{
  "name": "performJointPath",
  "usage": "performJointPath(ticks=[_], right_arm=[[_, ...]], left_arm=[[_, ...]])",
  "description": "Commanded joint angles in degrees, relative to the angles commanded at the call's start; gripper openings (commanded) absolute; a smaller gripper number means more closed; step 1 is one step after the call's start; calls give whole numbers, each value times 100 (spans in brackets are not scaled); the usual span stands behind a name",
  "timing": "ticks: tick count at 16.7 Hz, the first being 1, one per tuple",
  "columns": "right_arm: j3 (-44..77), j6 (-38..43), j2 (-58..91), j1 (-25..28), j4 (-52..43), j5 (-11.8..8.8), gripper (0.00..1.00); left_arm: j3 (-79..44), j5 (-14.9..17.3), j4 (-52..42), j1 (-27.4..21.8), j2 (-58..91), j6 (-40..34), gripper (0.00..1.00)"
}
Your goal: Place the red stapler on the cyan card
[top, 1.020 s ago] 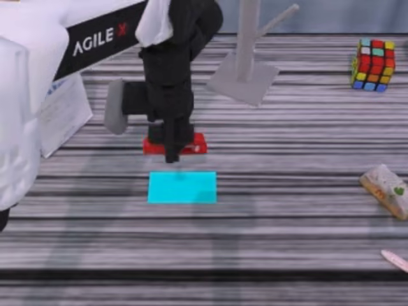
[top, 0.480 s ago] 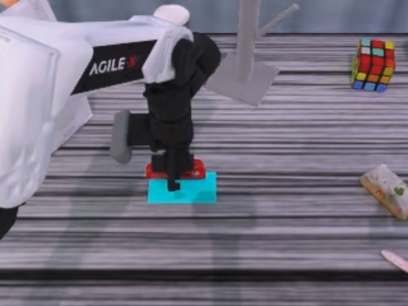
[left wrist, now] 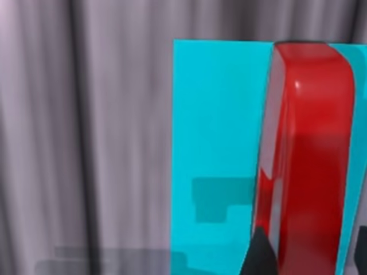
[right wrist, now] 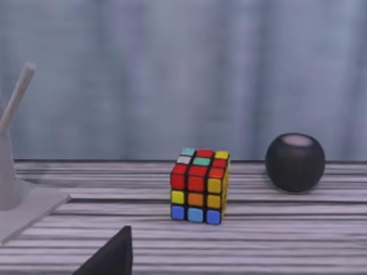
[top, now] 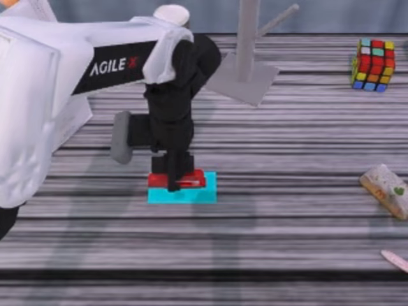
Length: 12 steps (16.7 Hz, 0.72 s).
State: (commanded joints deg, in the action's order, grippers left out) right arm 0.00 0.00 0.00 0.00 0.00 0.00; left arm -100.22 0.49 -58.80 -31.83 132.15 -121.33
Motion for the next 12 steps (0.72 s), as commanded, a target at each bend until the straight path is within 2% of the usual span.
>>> performJointPath(ticks=[6,12], right_arm=[[0,0,0,0,0,0,100],[0,0,0,0,0,0,100]], left_arm=[[0,0,0,0,0,0,98],[0,0,0,0,0,0,100]])
